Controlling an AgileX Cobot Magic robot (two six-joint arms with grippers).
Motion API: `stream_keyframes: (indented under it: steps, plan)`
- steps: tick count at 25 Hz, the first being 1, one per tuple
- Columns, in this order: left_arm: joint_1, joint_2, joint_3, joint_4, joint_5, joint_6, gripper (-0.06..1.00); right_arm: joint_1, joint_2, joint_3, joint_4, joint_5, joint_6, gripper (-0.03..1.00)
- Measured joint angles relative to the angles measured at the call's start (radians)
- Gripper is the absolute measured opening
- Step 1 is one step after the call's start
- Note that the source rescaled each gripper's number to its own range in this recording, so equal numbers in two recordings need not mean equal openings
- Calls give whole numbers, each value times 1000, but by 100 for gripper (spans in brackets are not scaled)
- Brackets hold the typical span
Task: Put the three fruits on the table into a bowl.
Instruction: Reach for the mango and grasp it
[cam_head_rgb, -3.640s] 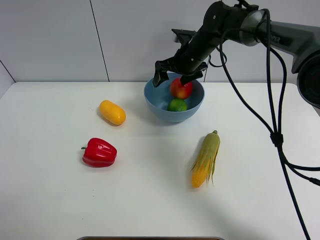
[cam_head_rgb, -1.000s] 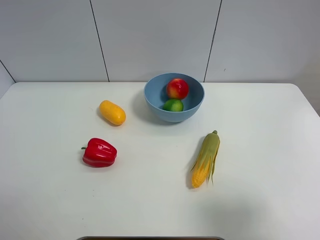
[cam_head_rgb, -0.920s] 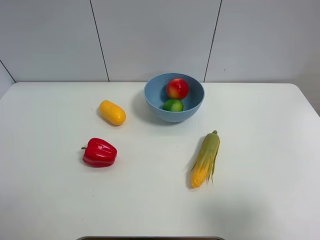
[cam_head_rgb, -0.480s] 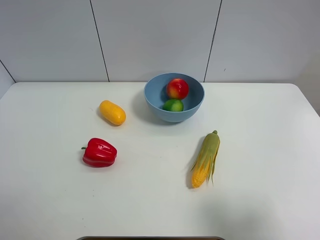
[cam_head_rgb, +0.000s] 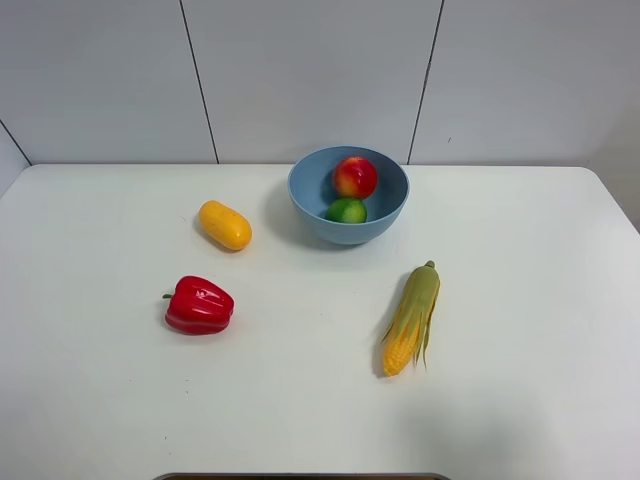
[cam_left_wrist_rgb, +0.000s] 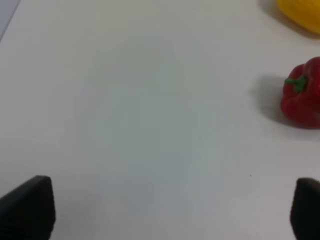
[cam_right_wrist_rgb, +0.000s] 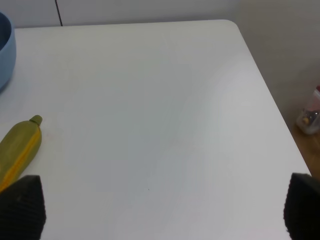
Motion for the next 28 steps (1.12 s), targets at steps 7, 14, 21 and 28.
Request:
stream_keyframes:
  steps: [7, 14, 21, 28]
  plan:
    - [0, 0, 0, 0, 0, 0, 82, 0, 0, 0, 0, 0, -1, 87]
    - [0, 0, 0, 0, 0, 0, 82, 0, 0, 0, 0, 0, -1, 87]
    - [0, 0, 0, 0, 0, 0, 83, 0, 0, 0, 0, 0, -1, 87]
    - [0, 0, 0, 1, 0, -3, 83, 0, 0, 0, 0, 0, -1, 87]
